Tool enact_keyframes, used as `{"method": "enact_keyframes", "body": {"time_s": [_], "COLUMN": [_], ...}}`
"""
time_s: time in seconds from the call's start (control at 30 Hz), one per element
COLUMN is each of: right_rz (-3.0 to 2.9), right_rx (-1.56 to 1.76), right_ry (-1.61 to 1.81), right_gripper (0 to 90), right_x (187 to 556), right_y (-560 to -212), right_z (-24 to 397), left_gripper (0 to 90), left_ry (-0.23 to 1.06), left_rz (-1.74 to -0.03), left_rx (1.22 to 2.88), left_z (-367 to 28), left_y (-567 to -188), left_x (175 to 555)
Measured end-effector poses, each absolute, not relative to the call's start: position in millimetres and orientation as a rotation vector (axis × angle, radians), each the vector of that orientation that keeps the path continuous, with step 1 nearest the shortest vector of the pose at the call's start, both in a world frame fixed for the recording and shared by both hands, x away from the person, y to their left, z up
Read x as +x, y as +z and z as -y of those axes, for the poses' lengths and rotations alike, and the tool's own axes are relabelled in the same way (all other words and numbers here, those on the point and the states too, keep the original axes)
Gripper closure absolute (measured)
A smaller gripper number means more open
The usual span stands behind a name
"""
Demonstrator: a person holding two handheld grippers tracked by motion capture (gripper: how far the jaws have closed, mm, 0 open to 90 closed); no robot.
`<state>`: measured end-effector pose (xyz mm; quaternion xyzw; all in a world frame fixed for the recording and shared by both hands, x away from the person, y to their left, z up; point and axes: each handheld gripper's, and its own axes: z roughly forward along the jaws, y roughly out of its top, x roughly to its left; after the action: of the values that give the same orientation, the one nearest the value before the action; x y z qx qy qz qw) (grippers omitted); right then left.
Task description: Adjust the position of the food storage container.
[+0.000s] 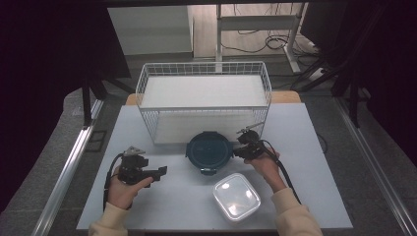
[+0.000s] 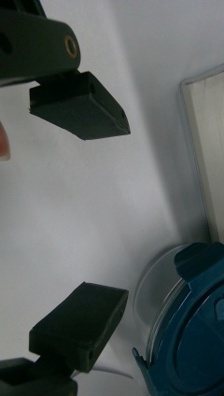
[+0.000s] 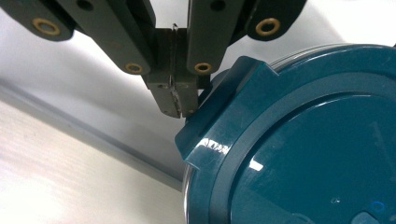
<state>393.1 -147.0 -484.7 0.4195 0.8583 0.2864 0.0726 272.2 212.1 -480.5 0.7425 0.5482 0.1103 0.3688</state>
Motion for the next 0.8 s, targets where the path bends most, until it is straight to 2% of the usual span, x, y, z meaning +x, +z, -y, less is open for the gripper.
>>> {"method": "enact_keyframes", "body": {"time_s": [0.17, 0.23, 0.4, 0.43, 0.47, 0.5, 0.53, 0.57, 0.6, 0.73, 0.8], "right_rz": [-2.564, -2.521, -2.471, -2.457, -2.457, -2.418, -2.418, -2.369, -2.369, -2.355, -2.359], "right_rx": [1.236, 1.211, 1.207, 1.224, 1.224, 1.261, 1.261, 1.268, 1.268, 1.299, 1.291], "right_ry": [0.893, 0.951, 1.051, 1.075, 1.075, 1.135, 1.135, 1.136, 1.136, 1.211, 1.221], "right_gripper": [89.9, 89.8, 88.8, 82.6, 82.6, 59.7, 59.7, 43.6, 43.6, 31.6, 30.0], "right_x": [391, 382, 367, 365, 365, 358, 358, 351, 351, 345, 344], "right_y": [-481, -467, -458, -458, -458, -456, -456, -456, -456, -451, -451], "right_z": [151, 158, 176, 180, 180, 189, 189, 197, 197, 213, 215], "left_gripper": [18.6, 18.6, 18.9, 18.9, 18.9, 18.9, 18.9, 18.9, 18.9, 19.0, 19.0], "left_ry": [0.291, 0.292, 0.303, 0.306, 0.306, 0.314, 0.314, 0.316, 0.315, 0.316, 0.316], "left_rz": [-1.417, -1.416, -1.419, -1.417, -1.417, -1.415, -1.415, -1.418, -1.419, -1.422, -1.415], "left_rx": [1.894, 1.887, 1.868, 1.867, 1.867, 1.86, 1.86, 1.85, 1.843, 1.83, 1.826], "left_z": [-215, -217, -219, -219, -219, -220, -220, -220, -221, -221, -220], "left_y": [-481, -481, -479, -478, -478, -476, -476, -475, -474, -472, -471], "left_x": [272, 272, 270, 269, 269, 269, 269, 268, 268, 267, 266]}}
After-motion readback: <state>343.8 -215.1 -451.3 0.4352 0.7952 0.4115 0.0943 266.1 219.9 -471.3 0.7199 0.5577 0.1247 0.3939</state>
